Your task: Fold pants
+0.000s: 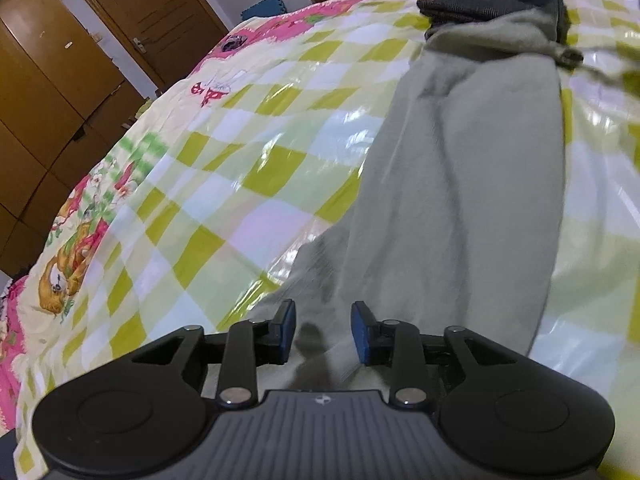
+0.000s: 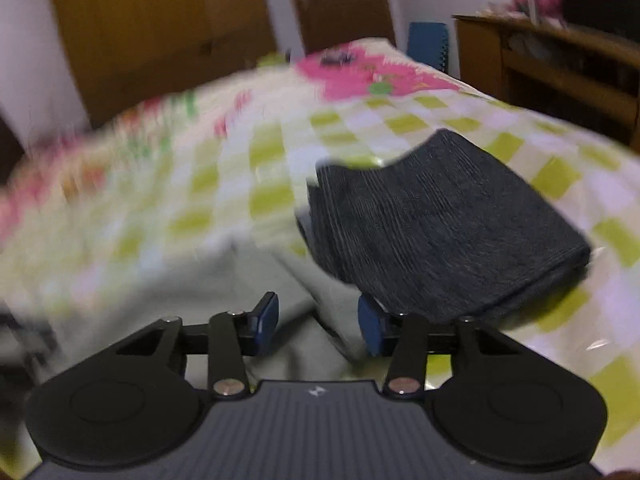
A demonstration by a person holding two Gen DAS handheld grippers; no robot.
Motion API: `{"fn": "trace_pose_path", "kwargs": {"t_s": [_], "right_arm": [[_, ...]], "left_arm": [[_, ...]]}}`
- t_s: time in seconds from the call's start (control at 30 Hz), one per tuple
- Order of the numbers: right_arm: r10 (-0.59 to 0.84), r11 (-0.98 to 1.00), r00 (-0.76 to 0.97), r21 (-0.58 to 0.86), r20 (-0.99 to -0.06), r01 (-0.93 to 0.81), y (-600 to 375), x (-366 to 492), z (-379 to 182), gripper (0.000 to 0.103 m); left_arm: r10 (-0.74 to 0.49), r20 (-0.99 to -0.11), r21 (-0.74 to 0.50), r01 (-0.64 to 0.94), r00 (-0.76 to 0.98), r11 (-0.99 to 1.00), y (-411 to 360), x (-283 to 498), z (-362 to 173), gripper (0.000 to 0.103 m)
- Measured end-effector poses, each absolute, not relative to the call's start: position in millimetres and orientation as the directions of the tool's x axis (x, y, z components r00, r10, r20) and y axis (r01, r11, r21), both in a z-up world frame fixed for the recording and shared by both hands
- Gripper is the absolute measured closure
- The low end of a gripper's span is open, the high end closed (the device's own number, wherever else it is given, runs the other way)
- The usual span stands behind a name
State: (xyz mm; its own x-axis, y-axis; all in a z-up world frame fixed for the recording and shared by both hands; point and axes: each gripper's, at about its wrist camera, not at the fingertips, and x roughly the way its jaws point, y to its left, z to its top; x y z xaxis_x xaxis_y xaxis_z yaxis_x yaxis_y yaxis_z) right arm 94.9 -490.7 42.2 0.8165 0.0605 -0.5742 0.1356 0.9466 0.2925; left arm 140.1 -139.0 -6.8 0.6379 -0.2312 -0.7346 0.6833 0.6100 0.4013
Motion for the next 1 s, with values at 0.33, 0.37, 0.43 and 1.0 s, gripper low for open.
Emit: {"fn": "trace_pose_path", "kwargs": {"t_s": [0.33,0.37,0.43,1.0], "right_arm": [[0.113,0.89,0.723,0.393,-0.682,0.232,-512.7,199.0,-3.8,0.103],[0.097,0.891,0.717,0.381,-0.691,0.247,-516.8,198.5,-7.4,0.103],[0.088,0.897,0.711,0.366,-0.697,0.247,-526.8,198.1,-11.8,0.103],[0.167,0.864,0.799,0.476,-0.578,0.164,-514.3,86.7,26.8,0.074]], "left_arm": [[-0.277,-0.711,0.328,0.654,0.646,0.682,-167.1,132.3,14.9,0.053],[-0.286,-0.715,0.318,0.661,0.638,0.679,-170.0,131.4,15.0,0.052],[-0.302,-0.726,0.307,0.684,0.618,0.662,-177.7,129.8,12.3,0.051],[-0.346,-0.743,0.313,0.755,0.573,0.576,-220.4,118.5,4.9,0.049]]}}
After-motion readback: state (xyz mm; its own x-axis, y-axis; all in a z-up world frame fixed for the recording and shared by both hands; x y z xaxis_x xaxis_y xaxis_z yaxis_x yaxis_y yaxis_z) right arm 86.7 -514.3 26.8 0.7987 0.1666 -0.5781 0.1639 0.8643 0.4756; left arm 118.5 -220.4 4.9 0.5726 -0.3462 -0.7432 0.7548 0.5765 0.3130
